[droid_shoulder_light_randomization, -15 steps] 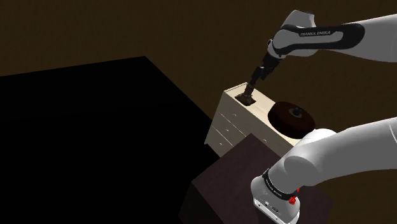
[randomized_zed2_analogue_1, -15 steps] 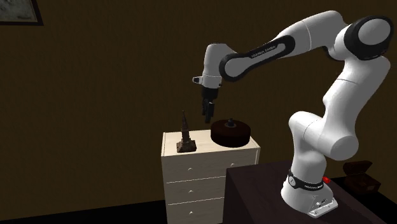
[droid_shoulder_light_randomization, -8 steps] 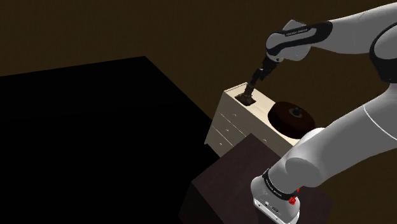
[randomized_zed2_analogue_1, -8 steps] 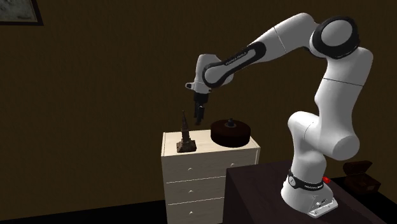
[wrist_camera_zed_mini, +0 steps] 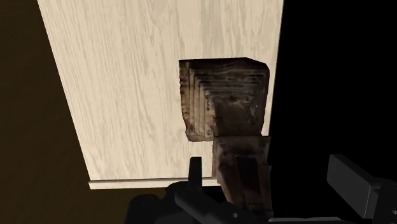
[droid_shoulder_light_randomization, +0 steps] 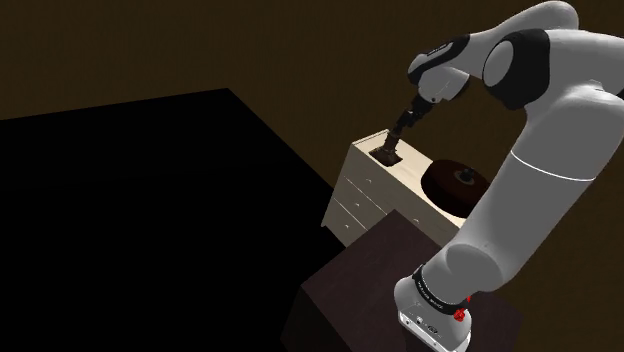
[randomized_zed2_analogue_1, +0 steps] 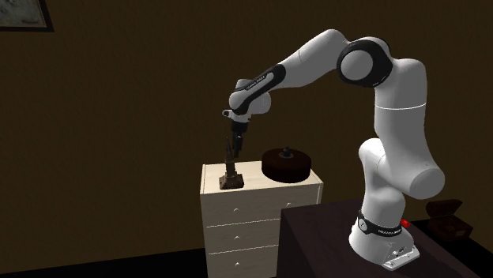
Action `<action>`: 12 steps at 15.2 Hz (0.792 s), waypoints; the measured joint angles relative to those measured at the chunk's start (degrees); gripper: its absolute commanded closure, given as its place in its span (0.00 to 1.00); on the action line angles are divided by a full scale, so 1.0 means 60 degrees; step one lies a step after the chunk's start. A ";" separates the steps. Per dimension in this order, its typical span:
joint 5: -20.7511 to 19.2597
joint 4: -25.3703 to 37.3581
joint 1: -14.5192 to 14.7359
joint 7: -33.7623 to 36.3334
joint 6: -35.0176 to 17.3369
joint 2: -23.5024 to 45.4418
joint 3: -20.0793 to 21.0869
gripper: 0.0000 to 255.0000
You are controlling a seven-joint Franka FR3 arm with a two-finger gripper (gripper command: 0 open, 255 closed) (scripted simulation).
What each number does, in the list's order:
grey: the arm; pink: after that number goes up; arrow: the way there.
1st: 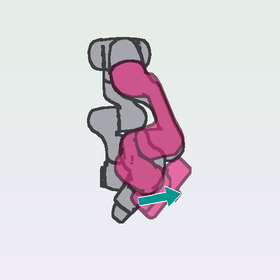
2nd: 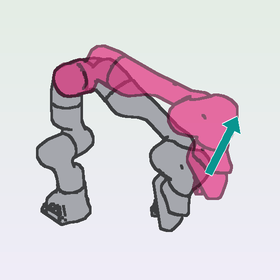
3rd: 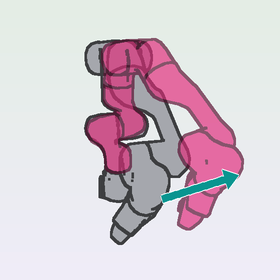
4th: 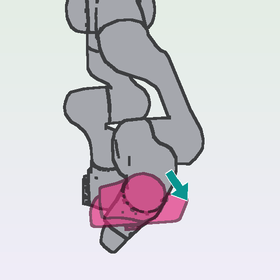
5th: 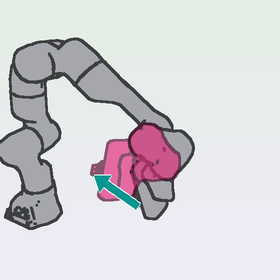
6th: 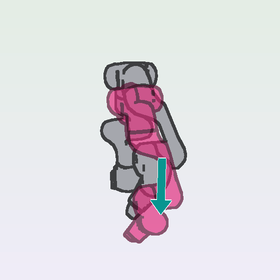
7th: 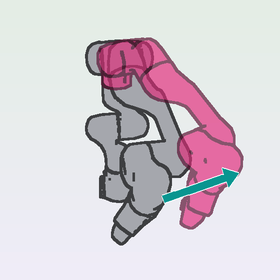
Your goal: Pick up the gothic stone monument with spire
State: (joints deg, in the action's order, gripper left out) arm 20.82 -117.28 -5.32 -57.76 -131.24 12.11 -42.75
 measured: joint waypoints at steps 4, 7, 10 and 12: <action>0.0639 0.0076 -0.0288 -0.0530 -0.0270 0.0557 0.0206 0.00; 0.0946 -0.0021 -0.0396 -0.0768 -0.0530 0.0811 0.0341 0.00; 0.1106 -0.0049 -0.0469 -0.0902 -0.0648 0.0949 0.0412 1.00; 0.1126 -0.0052 -0.0478 -0.0919 -0.0665 0.0955 0.0416 1.00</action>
State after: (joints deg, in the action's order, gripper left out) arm 27.57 -117.59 -8.19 -63.27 -135.23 17.84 -40.25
